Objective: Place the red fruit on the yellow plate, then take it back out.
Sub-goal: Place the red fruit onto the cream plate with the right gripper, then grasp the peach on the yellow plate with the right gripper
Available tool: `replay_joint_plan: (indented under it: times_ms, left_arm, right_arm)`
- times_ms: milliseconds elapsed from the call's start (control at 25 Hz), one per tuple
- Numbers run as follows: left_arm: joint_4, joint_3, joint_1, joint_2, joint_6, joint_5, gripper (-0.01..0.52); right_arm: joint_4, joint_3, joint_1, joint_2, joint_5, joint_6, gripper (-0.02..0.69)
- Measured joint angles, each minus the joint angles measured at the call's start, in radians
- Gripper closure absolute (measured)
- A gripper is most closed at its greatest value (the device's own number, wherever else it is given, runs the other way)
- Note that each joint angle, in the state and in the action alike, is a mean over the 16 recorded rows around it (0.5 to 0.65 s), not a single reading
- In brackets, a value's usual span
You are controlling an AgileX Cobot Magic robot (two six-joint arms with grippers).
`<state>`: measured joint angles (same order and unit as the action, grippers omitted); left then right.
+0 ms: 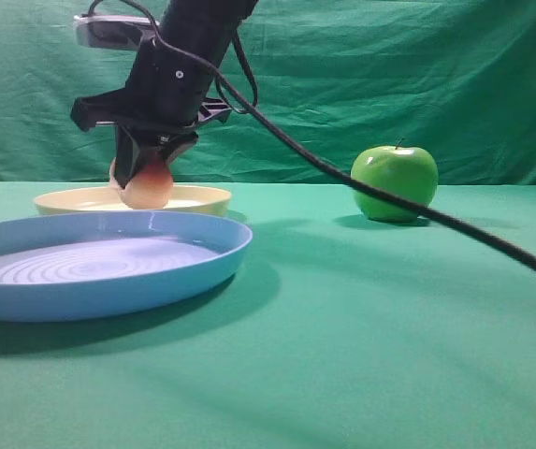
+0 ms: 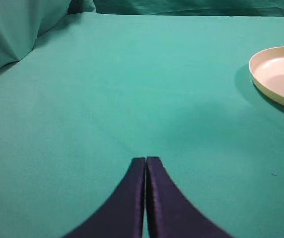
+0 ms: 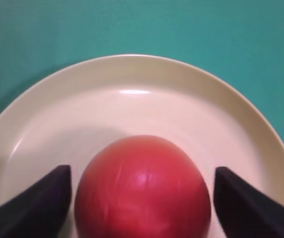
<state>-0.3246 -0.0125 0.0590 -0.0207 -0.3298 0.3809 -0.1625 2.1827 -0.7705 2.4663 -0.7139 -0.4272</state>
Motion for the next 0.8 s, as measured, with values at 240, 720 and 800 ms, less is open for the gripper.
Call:
replay_joint_plan:
  times_ms: [240, 720, 800]
  left_arm:
    - [0.0, 0.0, 0.0, 0.0, 0.0, 0.0, 0.514]
    - [0.0, 0.0, 0.0, 0.0, -0.001, 0.0, 0.514]
    - [0.0, 0.0, 0.0, 0.0, -0.002, 0.0, 0.514]
  right_arm:
    - [0.008, 0.0, 0.002, -0.059, -0.068, 0.019, 0.056]
    - [0.109, 0.002, 0.018, -0.375, -0.395, 0.197, 0.418]
    - [0.134, 0.002, 0.02, -0.432, -0.444, 0.237, 0.495]
